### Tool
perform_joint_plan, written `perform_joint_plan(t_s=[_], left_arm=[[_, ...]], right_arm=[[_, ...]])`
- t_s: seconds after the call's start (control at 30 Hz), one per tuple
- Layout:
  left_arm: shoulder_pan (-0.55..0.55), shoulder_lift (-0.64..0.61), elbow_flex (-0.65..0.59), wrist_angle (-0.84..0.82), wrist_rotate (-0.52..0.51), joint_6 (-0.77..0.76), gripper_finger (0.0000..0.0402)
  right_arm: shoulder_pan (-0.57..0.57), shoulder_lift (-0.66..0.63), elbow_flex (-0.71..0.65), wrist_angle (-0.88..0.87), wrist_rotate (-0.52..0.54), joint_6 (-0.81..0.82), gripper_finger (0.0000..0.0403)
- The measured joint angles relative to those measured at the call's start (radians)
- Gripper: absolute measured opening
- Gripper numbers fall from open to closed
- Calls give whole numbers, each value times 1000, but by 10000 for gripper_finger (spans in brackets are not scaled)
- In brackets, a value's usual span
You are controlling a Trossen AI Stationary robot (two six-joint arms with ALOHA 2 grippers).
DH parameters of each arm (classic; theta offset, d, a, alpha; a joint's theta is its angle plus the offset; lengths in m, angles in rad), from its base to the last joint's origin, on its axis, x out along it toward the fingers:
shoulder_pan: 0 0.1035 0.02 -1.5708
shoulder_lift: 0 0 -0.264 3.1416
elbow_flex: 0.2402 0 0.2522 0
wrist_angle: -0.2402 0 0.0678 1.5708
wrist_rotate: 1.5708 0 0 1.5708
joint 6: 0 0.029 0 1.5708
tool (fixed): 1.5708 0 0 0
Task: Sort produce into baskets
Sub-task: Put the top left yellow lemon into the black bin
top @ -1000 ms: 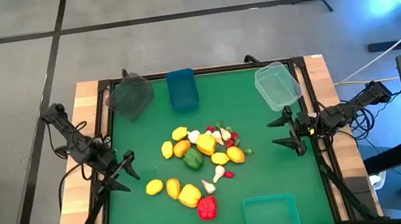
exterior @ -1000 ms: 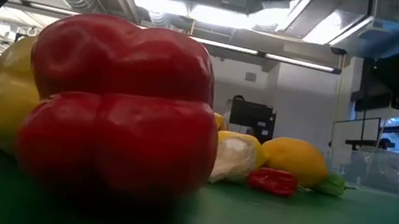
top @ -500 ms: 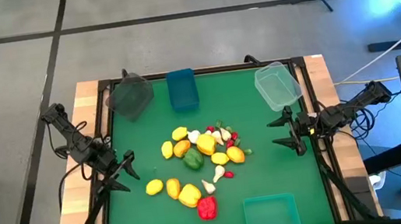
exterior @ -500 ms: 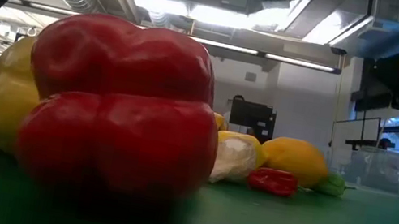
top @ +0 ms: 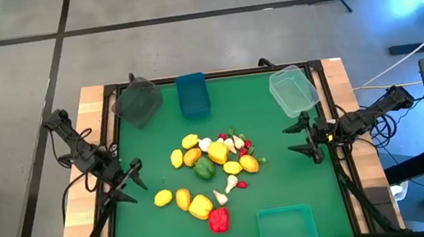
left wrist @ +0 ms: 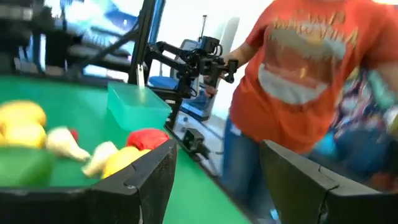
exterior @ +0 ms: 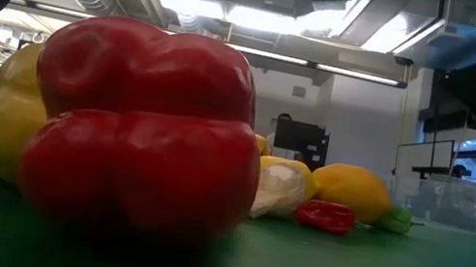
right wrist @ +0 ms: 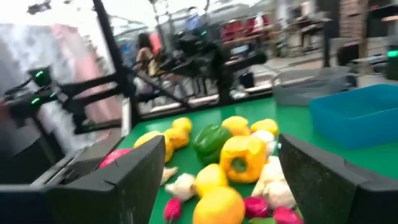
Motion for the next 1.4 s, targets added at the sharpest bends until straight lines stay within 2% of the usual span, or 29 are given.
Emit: perform_joint_plan(t_s=[0.13,0.3,0.4,0.5,0.57,0.63,0.77,0.87,0.97,1.3,1.4], left_arm=[[2,0,0,-1,-1,147,227],[19,0,0,5,-46,169,227],[39,1,0,43,-148,173,227],[59,0,-1,204,-236,68,227],[80,0,-1,341,-334,65,227],[100,0,0,490,-386,78,227],[127,-1,1,781,-396,-8,227],[139,0,1,902,-399,-53,227],[152,0,1,949,-425,23,227],[152,0,0,927,-427,-179,227],[152,0,0,915,-427,-194,227]], right_arm=[[0,0,0,90,121,150,303],[0,0,-1,246,306,305,303],[0,0,-1,367,410,316,303],[0,0,-1,509,466,316,303],[0,0,-1,599,468,308,303],[0,0,-1,655,464,290,303],[0,0,11,665,433,271,303],[0,3,29,667,421,256,303],[0,5,37,662,420,227,303],[0,5,40,624,438,192,303],[0,5,42,617,449,192,303]])
